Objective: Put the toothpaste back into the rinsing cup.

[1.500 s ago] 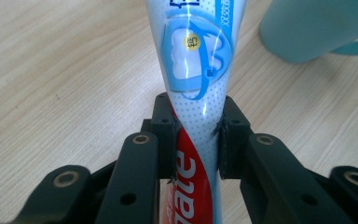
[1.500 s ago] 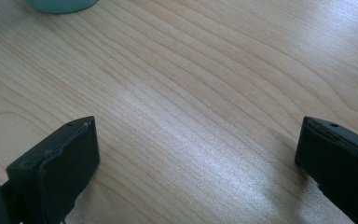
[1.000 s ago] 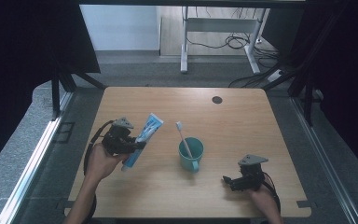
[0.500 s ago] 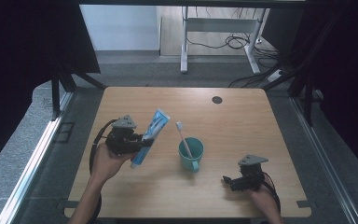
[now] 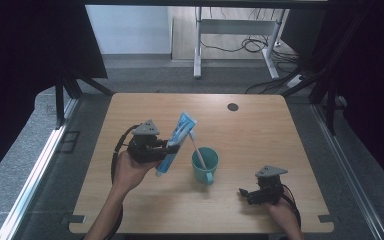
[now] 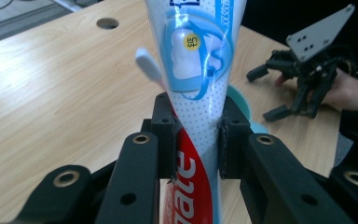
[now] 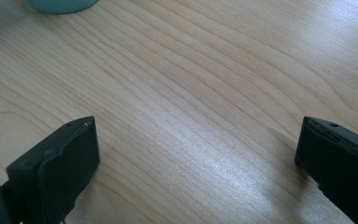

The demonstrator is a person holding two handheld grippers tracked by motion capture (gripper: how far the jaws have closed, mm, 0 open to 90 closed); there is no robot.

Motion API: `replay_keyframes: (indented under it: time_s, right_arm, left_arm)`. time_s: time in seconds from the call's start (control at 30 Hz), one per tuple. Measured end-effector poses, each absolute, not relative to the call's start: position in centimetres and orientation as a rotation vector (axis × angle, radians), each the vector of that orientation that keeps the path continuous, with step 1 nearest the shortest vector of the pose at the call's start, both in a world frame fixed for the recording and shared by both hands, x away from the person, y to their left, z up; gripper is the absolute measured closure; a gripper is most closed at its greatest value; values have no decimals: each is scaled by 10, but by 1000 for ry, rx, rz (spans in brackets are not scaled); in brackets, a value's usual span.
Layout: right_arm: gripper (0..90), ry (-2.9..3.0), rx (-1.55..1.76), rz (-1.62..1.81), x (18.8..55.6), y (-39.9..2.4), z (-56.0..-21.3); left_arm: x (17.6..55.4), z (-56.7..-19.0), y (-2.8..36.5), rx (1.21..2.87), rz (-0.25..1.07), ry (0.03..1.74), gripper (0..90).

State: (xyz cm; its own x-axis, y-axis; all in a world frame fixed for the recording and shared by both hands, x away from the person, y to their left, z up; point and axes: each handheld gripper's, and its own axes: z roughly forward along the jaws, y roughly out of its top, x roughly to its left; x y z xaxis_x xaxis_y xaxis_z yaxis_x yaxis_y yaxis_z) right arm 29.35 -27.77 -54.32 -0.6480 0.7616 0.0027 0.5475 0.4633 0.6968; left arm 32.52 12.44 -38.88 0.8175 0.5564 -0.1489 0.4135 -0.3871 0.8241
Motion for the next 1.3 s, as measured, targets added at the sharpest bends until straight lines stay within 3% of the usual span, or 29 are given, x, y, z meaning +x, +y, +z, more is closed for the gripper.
replay_keyframes:
  time_s: [1.3]
  right_arm:
    - [0,2405,1111,979,294,-278,-543]
  left_arm:
    - [353,-389,43,1930,256,654,730]
